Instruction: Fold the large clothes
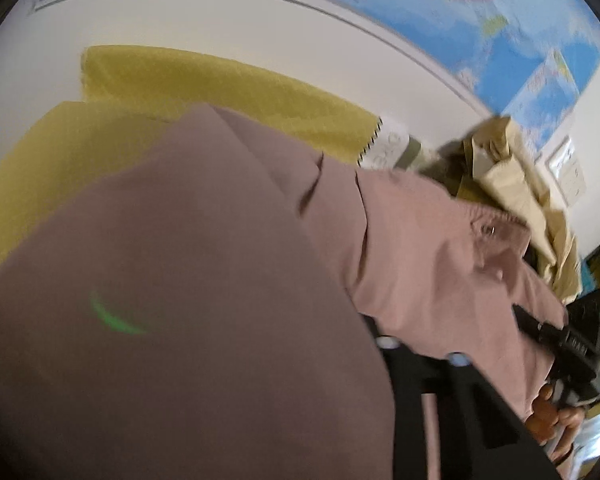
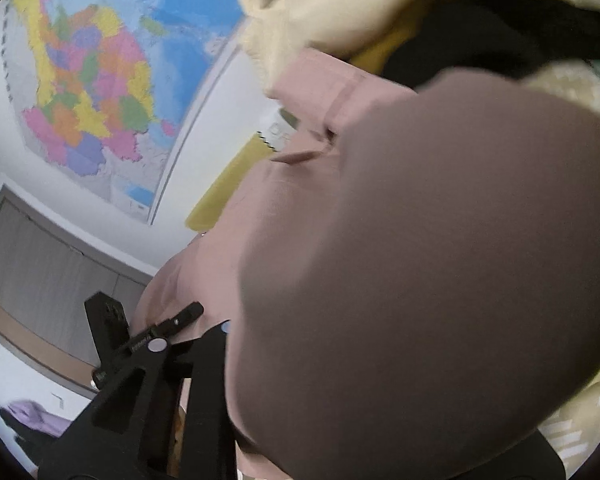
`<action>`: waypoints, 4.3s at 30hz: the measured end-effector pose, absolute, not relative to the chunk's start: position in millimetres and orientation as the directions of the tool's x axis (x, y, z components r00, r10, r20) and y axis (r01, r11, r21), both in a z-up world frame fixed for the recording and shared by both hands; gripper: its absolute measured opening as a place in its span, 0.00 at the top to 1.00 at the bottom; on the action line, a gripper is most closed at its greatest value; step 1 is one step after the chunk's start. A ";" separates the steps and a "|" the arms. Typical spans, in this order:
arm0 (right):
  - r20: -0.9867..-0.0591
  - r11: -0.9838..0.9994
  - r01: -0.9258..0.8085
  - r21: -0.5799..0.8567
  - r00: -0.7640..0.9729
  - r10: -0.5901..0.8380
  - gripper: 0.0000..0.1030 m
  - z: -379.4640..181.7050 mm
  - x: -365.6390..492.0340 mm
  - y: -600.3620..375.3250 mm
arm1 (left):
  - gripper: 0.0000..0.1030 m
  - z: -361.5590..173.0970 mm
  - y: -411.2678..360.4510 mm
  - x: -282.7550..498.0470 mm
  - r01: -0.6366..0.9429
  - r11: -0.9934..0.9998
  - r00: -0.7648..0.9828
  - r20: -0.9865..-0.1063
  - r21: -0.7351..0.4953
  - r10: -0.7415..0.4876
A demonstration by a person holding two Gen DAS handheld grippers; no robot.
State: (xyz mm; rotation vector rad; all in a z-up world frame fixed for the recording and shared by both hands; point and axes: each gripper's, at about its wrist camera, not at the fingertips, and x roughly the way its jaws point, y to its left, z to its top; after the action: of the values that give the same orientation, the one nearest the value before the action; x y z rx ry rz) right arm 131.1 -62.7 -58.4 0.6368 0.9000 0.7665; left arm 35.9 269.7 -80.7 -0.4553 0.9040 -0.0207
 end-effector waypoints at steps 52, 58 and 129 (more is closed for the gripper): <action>-0.597 0.552 -0.528 0.645 0.102 0.796 0.58 -33.8 197.0 133.7 | 0.33 -70.6 532.7 83.2 -0.476 0.878 0.561 -0.787 -0.055 0.255; -0.640 0.641 -0.601 0.477 0.262 0.722 0.51 6.2 188.1 128.9 | 0.16 -39.4 532.4 37.4 -0.516 0.856 0.567 -0.741 0.020 0.359; -0.655 0.606 -0.786 0.119 0.396 0.643 0.17 6.7 116.3 173.5 | 0.07 -50.8 326.2 1.3 -0.369 0.929 0.648 -0.724 -0.027 0.236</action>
State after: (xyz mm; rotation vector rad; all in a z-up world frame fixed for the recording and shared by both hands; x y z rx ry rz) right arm 116.3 173.5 6.7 -0.2234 0.7231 0.9151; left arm 1.3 326.2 -50.8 -0.1779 0.7950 0.3457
